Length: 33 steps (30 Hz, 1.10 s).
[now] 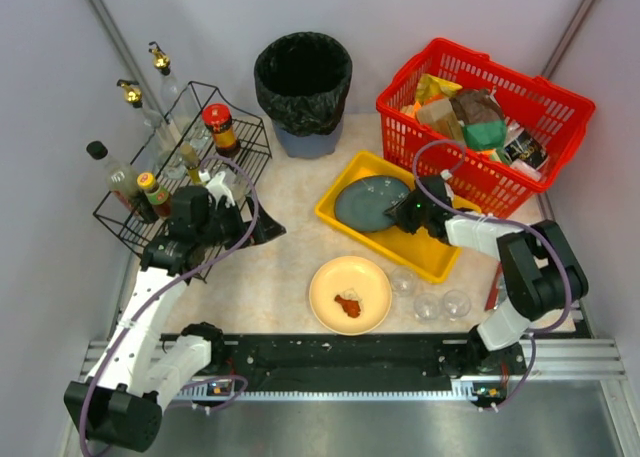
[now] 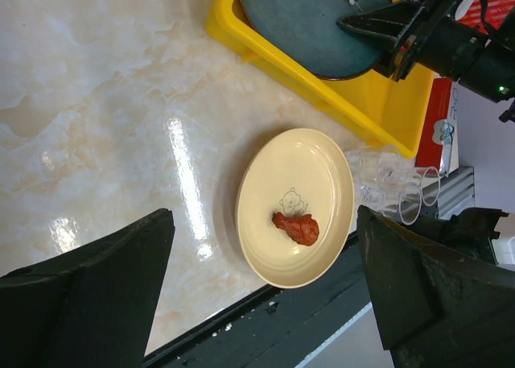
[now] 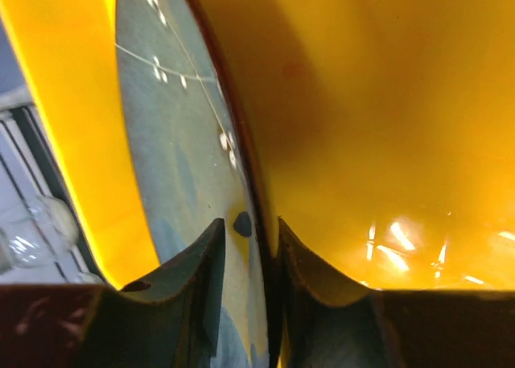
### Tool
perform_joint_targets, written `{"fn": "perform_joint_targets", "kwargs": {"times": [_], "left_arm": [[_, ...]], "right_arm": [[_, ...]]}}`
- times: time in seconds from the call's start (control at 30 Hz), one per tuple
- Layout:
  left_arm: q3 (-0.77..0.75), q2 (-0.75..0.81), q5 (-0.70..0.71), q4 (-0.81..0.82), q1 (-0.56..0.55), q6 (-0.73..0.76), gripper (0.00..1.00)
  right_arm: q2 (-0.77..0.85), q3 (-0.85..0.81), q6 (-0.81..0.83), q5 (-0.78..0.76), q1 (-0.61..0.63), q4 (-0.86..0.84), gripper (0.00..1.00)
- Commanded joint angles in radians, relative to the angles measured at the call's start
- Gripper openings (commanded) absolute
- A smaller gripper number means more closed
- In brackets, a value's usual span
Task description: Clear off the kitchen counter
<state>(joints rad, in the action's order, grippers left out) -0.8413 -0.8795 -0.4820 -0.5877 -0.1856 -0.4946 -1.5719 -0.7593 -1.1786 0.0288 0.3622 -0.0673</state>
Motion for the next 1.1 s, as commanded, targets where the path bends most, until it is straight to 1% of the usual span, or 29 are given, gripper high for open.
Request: {"fn": "perform_joint_targets", "kwargs": {"times": [0.0,0.07,0.13,0.23,0.3,0.37,0.43,0.53,0.73,0.8,1.0,1.07], "left_arm": [[0.015,0.001,0.003,0.042,-0.006,0.011,0.98],[0.021,-0.003,0.003,0.043,-0.009,0.014,0.98],[0.028,-0.007,0.002,0.046,-0.011,0.022,0.98],[0.044,-0.012,-0.001,0.051,-0.018,0.034,0.98],[0.06,-0.016,-0.01,0.058,-0.026,0.04,0.98],[0.074,-0.019,-0.013,0.063,-0.04,0.044,0.98],[0.09,-0.024,-0.003,0.072,-0.064,0.044,0.98],[0.119,-0.042,0.028,0.1,-0.121,0.027,0.98],[0.179,-0.134,0.147,0.196,-0.319,-0.053,0.98],[0.186,-0.182,0.187,0.212,-0.359,-0.071,0.96],[0.208,-0.341,0.275,0.285,-0.446,-0.111,0.82],[0.206,-0.392,0.275,0.317,-0.459,-0.111,0.75]], "right_arm": [[-0.062,-0.084,0.057,0.053,0.034,-0.04,0.36],[-0.073,-0.092,0.06,0.043,0.041,-0.023,0.51],[-0.073,-0.1,0.073,0.033,0.043,0.0,0.62],[-0.042,-0.101,0.102,0.01,0.044,0.043,0.75],[-0.007,-0.101,0.129,-0.015,0.044,0.066,0.79],[0.035,-0.104,0.164,-0.026,0.044,0.135,0.81],[0.073,-0.116,0.215,-0.076,0.044,0.199,0.83],[0.13,-0.126,0.302,-0.099,0.046,0.268,0.83],[0.269,-0.121,0.445,-0.089,0.05,0.356,0.82],[0.332,-0.112,0.477,-0.073,0.052,0.379,0.81],[0.483,-0.069,0.508,-0.049,0.055,0.419,0.79],[0.519,-0.058,0.51,-0.046,0.053,0.435,0.78]]}}
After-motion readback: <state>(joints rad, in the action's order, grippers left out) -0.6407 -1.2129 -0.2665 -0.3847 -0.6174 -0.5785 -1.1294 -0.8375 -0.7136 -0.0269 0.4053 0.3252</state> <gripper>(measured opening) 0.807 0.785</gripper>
